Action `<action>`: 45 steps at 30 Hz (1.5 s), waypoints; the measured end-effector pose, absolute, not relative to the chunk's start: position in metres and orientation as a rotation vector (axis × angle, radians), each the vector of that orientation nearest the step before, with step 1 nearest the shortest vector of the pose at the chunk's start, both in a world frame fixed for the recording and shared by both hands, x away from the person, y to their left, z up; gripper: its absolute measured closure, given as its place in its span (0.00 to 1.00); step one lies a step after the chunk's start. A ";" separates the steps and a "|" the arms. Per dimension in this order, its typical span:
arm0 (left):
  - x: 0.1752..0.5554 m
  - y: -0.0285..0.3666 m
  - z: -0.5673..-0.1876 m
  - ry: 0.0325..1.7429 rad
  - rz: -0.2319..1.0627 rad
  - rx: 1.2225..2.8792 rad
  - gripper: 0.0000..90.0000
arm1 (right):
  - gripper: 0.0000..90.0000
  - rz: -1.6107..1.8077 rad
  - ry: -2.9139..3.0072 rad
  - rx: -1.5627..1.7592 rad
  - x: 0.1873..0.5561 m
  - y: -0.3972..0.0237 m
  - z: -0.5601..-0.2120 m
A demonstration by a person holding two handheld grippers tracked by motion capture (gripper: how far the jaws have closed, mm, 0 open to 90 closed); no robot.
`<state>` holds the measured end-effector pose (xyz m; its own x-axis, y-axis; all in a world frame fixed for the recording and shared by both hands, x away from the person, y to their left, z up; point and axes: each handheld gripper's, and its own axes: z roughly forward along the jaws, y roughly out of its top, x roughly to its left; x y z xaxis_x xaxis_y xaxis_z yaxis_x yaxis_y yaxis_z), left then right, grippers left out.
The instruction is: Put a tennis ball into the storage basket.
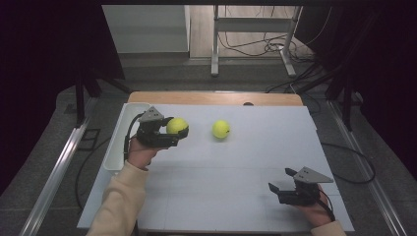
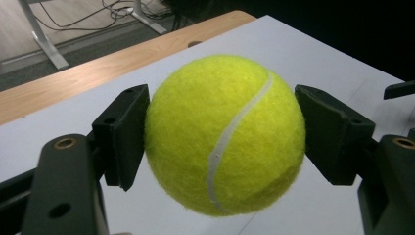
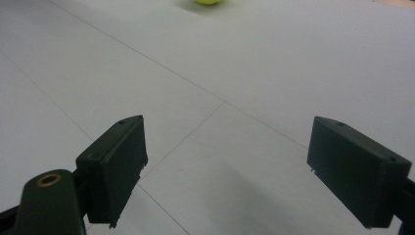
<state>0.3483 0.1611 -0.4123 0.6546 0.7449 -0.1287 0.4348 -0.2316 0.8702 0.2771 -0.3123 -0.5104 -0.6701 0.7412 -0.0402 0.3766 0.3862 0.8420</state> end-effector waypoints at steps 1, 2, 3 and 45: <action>0.349 0.162 -0.412 0.938 0.393 1.868 0.28 | 0.17 1.201 2.237 0.965 0.277 -0.312 -0.510; 0.349 0.163 -0.412 0.942 0.397 1.868 0.28 | 0.17 1.200 2.237 0.966 0.277 -0.312 -0.510; 0.350 0.164 -0.411 0.947 0.401 1.865 0.28 | 0.17 1.199 2.237 0.966 0.277 -0.313 -0.510; 0.357 0.220 -0.409 1.096 0.470 1.755 0.28 | 0.17 1.192 2.241 0.962 0.277 -0.312 -0.511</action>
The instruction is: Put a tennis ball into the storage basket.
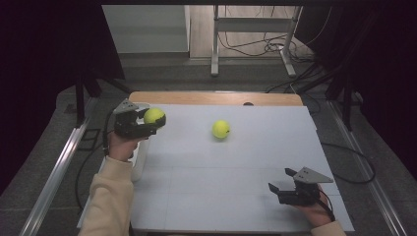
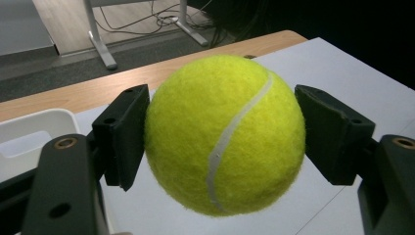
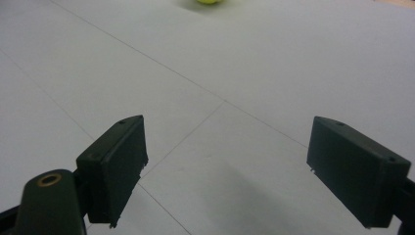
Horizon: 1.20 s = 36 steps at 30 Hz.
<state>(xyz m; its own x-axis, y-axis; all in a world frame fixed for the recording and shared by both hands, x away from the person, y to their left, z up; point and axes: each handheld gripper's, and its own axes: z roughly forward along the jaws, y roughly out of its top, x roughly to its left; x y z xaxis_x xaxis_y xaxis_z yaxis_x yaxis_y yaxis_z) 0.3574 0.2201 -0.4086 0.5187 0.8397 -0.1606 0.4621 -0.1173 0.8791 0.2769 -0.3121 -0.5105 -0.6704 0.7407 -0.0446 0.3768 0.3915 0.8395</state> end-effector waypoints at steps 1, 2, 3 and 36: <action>0.357 0.222 -0.409 1.100 0.471 1.751 0.28 | 0.17 1.193 2.241 0.962 0.277 -0.312 -0.511; 0.357 0.223 -0.409 1.103 0.470 1.749 0.28 | 0.17 1.192 2.241 0.962 0.277 -0.312 -0.511; 0.357 0.224 -0.409 1.105 0.469 1.745 0.28 | 0.17 1.192 2.241 0.963 0.277 -0.312 -0.511; 0.361 0.268 -0.421 1.243 0.489 1.677 0.28 | 0.17 1.192 2.242 0.961 0.277 -0.313 -0.511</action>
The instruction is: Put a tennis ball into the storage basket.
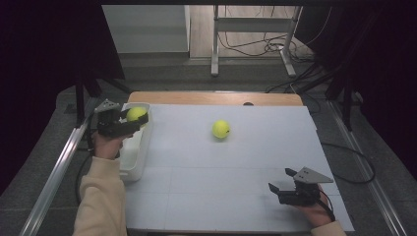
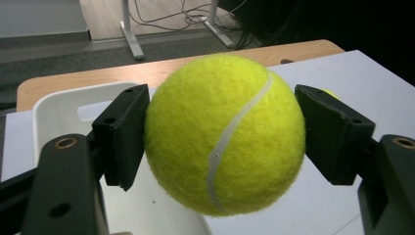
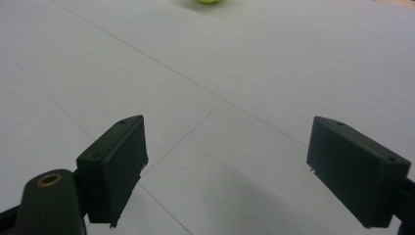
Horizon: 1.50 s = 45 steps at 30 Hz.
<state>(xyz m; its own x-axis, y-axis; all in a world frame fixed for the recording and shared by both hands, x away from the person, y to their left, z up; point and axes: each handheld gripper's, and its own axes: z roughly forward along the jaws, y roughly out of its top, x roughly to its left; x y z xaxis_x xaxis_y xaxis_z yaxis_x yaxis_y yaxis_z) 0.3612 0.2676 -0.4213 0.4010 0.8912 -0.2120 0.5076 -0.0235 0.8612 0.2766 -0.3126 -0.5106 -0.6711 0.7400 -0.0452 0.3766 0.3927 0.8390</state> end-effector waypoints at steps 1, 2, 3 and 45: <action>0.362 0.269 -0.422 1.251 0.491 1.673 0.28 | 0.17 1.191 2.243 0.961 0.277 -0.313 -0.511; 0.362 0.271 -0.423 1.255 0.491 1.672 0.28 | 0.17 1.194 2.243 0.960 0.277 -0.312 -0.511; 0.362 0.272 -0.423 1.261 0.493 1.669 0.28 | 0.17 1.194 2.243 0.960 0.277 -0.312 -0.511; 0.394 0.288 -0.443 1.445 0.469 1.781 0.28 | 0.17 1.204 2.236 0.956 0.276 -0.313 -0.509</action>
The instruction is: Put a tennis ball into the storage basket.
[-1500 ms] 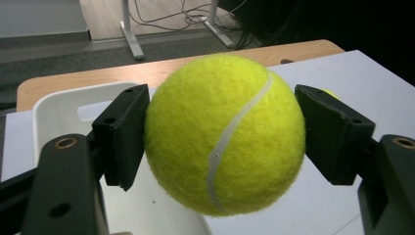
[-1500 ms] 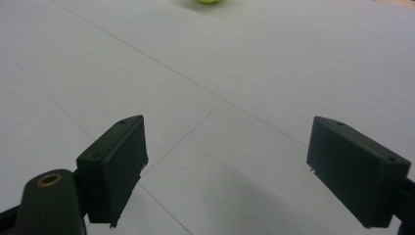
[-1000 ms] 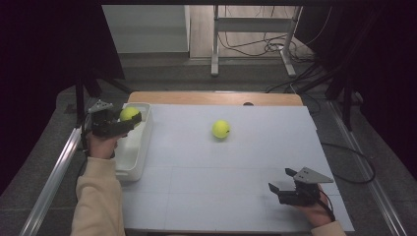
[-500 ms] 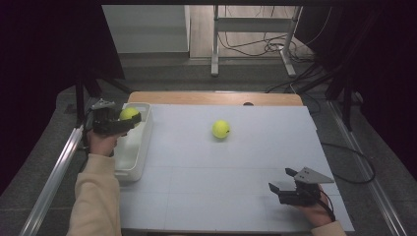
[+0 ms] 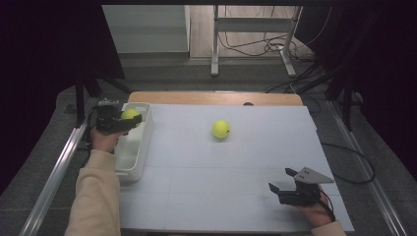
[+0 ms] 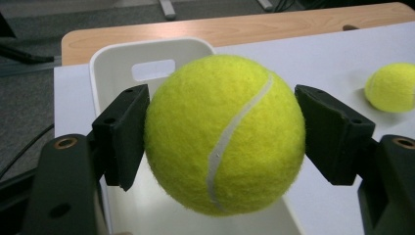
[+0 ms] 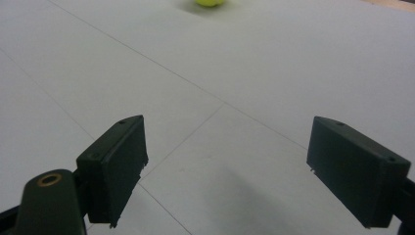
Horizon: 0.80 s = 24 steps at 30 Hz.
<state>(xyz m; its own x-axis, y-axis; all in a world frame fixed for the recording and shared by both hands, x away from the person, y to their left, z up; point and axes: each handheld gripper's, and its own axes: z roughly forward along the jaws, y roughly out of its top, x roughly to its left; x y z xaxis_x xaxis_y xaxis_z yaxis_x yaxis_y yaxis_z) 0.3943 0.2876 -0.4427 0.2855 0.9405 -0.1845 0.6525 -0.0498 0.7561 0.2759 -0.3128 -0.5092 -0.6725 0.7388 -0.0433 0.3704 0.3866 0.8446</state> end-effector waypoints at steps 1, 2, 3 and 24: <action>0.394 0.288 -0.443 1.445 0.469 1.781 0.28 | 0.17 1.204 2.236 0.956 0.276 -0.313 -0.509; 0.395 0.287 -0.443 1.449 0.467 1.784 0.28 | 0.17 1.204 2.235 0.956 0.276 -0.313 -0.509; 0.396 0.287 -0.444 1.451 0.463 1.790 0.28 | 0.17 1.204 2.235 0.957 0.276 -0.313 -0.509; 0.407 0.284 -0.454 1.500 0.408 1.861 0.28 | 0.17 1.203 2.237 0.959 0.276 -0.313 -0.510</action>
